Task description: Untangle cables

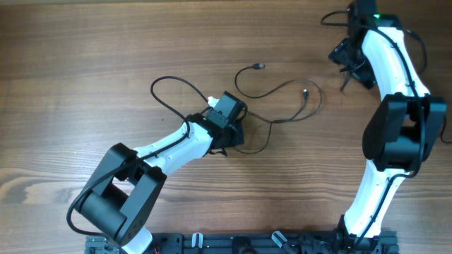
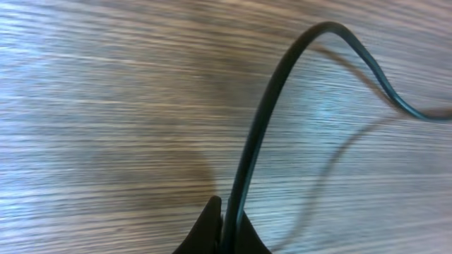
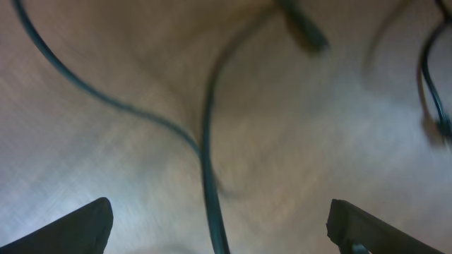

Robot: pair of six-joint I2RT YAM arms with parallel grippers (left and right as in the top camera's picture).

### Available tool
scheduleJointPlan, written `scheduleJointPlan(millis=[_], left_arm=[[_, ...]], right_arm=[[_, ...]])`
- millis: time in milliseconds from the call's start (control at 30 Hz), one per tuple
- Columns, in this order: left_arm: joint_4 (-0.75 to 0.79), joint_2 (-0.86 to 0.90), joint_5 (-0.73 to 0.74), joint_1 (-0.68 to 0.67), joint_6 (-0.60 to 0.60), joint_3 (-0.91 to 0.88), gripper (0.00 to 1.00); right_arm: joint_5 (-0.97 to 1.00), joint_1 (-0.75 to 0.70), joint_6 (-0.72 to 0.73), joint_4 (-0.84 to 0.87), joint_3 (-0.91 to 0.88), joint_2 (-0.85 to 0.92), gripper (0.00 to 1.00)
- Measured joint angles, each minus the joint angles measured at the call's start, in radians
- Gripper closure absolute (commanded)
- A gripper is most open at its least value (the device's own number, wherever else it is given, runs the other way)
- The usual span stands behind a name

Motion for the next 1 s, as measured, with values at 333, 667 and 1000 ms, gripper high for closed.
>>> scheduleJointPlan(millis=[333,667,1000], left_arm=[[-0.034,0.0,-0.057,0.0,0.007,0.0,0.9],[-0.026,0.0,-0.06,0.0,-0.014,0.0,0.91],[-0.036,0.0,-0.06,0.0,-0.024,0.0,0.91]], right_arm=[[-0.149,-0.089,-0.16,0.151,-0.041,-0.005,0.43],[-0.194,-0.079,-0.246,0.621,-0.267,-0.008,0.96],[-0.055,-0.261,-0.393,0.935,-0.199,-0.008,0.96]])
